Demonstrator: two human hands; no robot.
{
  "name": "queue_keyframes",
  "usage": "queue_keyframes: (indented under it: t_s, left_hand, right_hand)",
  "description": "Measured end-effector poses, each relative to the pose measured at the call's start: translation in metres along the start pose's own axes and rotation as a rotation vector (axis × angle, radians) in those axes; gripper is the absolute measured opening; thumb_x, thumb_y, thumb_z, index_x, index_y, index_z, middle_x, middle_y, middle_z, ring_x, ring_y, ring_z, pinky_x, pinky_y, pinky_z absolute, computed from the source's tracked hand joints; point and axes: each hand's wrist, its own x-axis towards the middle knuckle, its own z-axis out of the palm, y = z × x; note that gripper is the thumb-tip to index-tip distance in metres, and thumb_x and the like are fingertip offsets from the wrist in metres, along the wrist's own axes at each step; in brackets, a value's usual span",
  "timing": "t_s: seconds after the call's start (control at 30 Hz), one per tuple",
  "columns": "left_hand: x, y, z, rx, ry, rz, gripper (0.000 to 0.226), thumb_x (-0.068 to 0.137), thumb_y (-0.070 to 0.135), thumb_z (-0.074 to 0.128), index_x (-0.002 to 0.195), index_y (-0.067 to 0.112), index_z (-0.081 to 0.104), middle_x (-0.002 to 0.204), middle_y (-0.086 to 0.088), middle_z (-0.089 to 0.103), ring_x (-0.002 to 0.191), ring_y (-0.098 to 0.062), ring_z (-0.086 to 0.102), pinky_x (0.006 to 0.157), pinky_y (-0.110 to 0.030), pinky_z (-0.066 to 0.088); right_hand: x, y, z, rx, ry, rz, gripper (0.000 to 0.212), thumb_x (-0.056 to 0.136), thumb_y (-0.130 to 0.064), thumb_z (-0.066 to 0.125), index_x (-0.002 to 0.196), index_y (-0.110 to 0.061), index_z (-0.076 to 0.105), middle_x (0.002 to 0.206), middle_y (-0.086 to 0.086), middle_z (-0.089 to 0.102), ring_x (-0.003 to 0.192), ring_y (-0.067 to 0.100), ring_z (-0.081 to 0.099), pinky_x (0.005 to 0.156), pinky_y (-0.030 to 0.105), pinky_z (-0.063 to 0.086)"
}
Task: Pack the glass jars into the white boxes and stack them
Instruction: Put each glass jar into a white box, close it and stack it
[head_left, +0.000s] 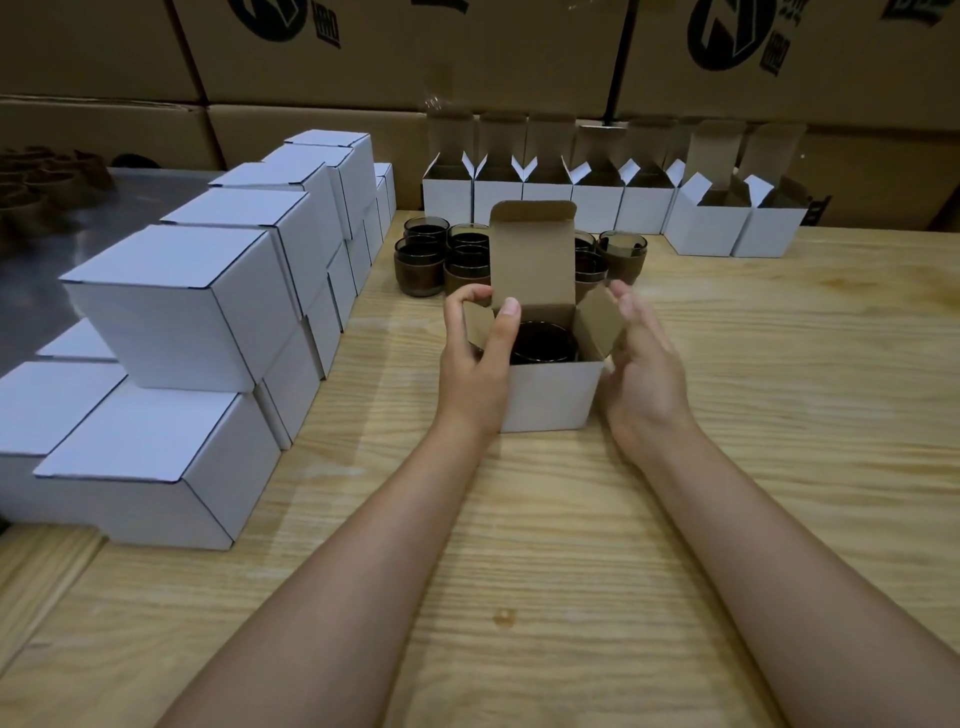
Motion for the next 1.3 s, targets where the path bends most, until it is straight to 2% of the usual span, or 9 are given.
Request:
queue_keyframes:
  t_s: [0.17,0.27,0.33,0.5,0.63,0.83,0.97,1.13,1.3]
  left_hand:
    - [-0.001,0.001,0.002,-0.004,0.018,-0.053,0.078,0.070,0.068,0.049,0.139,0.034,0.034,0.125,0.003,0.058,0.113,-0.013,0.059,0.091,-0.028,0.050]
    - [-0.002,0.005,0.004,0.043,-0.040,-0.007,0.094,0.078,0.079,0.038,0.153,0.029,0.012,0.135,0.025,0.037,0.132,0.000,0.040,0.095,-0.010,0.038]
    - [-0.003,0.006,0.004,0.058,-0.133,0.063,0.107,0.068,0.092,0.029,0.153,0.028,0.013,0.144,0.024,0.032,0.135,0.004,0.034,0.108,-0.017,0.030]
    - [-0.004,0.009,0.003,0.052,-0.154,0.038,0.058,0.092,0.049,0.029,0.138,0.021,0.050,0.144,0.002,0.045,0.135,-0.009,0.038,0.114,-0.034,0.029]
    - [-0.005,0.013,0.003,-0.094,-0.078,0.058,0.042,0.082,0.018,0.049,0.123,0.021,0.048,0.127,-0.020,0.055,0.113,-0.025,0.055,0.100,-0.046,0.045]
    - [-0.001,0.003,0.007,-0.141,0.026,0.080,0.038,0.093,-0.003,0.048,0.109,0.031,0.038,0.118,-0.019,0.056,0.103,-0.017,0.055,0.084,-0.025,0.048]
    - [0.001,-0.002,0.007,-0.115,0.013,0.079,0.031,0.099,-0.001,0.035,0.101,0.019,0.059,0.098,-0.001,0.060,0.096,-0.019,0.055,0.083,-0.039,0.044]
    - [0.000,-0.003,0.008,-0.012,0.061,0.076,0.031,0.103,0.012,0.028,0.096,0.014,0.058,0.095,0.011,0.059,0.082,0.010,0.055,0.071,-0.009,0.042]
    - [-0.001,-0.001,0.010,-0.020,0.060,0.087,0.038,0.091,0.035,0.026,0.095,0.014,0.058,0.095,0.011,0.059,0.079,0.008,0.053,0.071,-0.010,0.041]
  right_hand:
    - [-0.001,-0.002,0.007,-0.061,-0.277,0.098,0.041,0.093,-0.007,0.046,0.134,-0.011,0.050,0.128,0.017,0.060,0.103,0.025,0.062,0.082,0.036,0.052]
    - [0.000,-0.003,0.008,-0.049,-0.319,0.087,0.046,0.091,0.000,0.042,0.135,-0.013,0.050,0.126,0.015,0.061,0.102,0.026,0.062,0.080,0.036,0.052]
    - [0.001,-0.003,0.008,-0.030,-0.322,0.062,0.050,0.090,0.002,0.042,0.136,-0.016,0.049,0.121,0.010,0.063,0.100,0.023,0.063,0.077,0.034,0.054]
    - [0.003,0.000,0.005,0.024,-0.325,0.034,0.048,0.088,0.000,0.049,0.125,-0.031,0.052,0.107,0.004,0.069,0.095,0.022,0.067,0.074,0.034,0.056]
    - [0.004,0.004,0.004,0.064,-0.327,0.026,0.042,0.084,-0.006,0.055,0.120,-0.028,0.055,0.103,0.003,0.070,0.090,0.022,0.068,0.070,0.033,0.056]
    - [0.001,0.006,0.008,0.024,-0.288,-0.059,0.019,0.088,-0.005,0.052,0.094,-0.022,0.058,0.096,0.002,0.067,0.084,0.020,0.064,0.068,0.031,0.052]
    - [-0.001,0.007,0.007,0.021,-0.277,-0.091,0.012,0.090,-0.011,0.047,0.089,-0.017,0.057,0.109,0.015,0.055,0.096,0.027,0.053,0.073,0.036,0.045]
    - [-0.007,0.004,0.006,0.039,-0.265,-0.115,0.042,0.087,-0.049,0.037,0.096,-0.013,0.058,0.111,0.007,0.056,0.105,0.024,0.052,0.084,0.035,0.045]
    - [-0.013,0.009,0.011,-0.337,-0.208,-0.370,0.016,0.090,-0.032,0.044,0.091,-0.021,0.056,0.111,-0.001,0.057,0.110,0.008,0.052,0.093,0.021,0.040]
